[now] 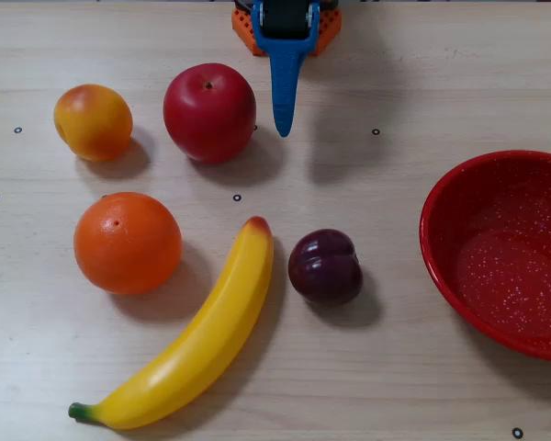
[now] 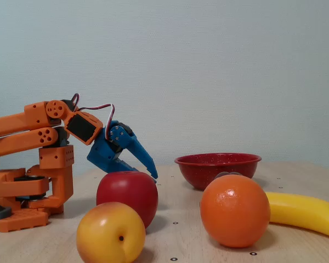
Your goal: Put plum in the red bowl.
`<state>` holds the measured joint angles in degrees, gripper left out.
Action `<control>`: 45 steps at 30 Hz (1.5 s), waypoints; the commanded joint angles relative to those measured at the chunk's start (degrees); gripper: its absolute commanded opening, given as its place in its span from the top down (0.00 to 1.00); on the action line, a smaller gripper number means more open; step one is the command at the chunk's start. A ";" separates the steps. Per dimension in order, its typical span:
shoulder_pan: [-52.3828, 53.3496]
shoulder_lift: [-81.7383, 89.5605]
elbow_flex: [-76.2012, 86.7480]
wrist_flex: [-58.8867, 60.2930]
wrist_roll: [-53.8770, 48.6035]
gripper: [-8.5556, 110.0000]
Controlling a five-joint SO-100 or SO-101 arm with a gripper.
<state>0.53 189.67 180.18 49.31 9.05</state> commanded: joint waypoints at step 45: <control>-0.35 1.23 2.37 0.35 0.18 0.93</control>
<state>0.53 189.67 180.18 49.31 9.05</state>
